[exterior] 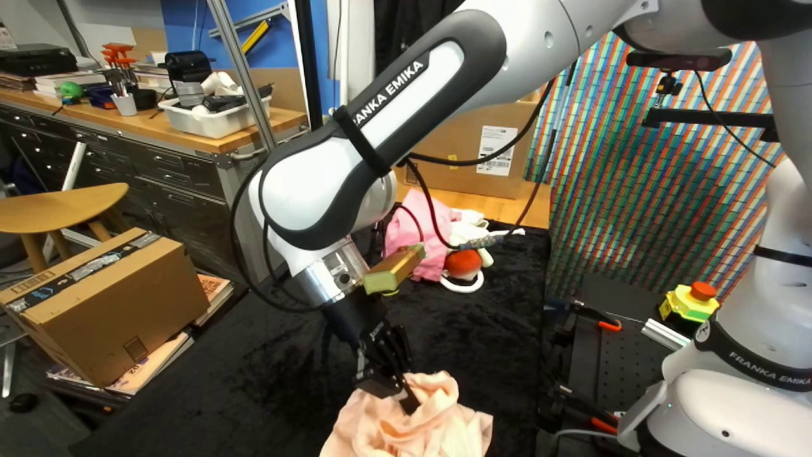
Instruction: Pile up the objects on the table.
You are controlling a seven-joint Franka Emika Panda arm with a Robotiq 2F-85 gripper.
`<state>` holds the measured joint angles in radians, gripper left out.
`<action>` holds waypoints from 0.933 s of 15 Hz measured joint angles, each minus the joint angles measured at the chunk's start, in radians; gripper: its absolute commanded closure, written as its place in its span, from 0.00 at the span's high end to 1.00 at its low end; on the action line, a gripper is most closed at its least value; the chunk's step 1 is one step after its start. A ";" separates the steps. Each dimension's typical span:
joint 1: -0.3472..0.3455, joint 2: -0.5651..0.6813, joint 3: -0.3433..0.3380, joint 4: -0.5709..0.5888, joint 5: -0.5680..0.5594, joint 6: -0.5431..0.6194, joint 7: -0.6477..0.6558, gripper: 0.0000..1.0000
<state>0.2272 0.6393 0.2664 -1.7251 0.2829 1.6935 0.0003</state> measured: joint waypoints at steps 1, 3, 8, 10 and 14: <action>0.000 -0.008 -0.009 -0.001 -0.009 0.000 -0.001 0.04; 0.000 -0.032 -0.028 -0.010 -0.046 0.003 -0.001 0.04; -0.012 -0.164 -0.094 -0.078 -0.088 0.102 0.012 0.04; -0.029 -0.241 -0.118 -0.116 -0.094 0.149 0.025 0.04; -0.069 -0.396 -0.162 -0.187 -0.111 0.227 0.068 0.04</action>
<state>0.1583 0.2433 0.1042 -1.9126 0.1715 1.9209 0.0686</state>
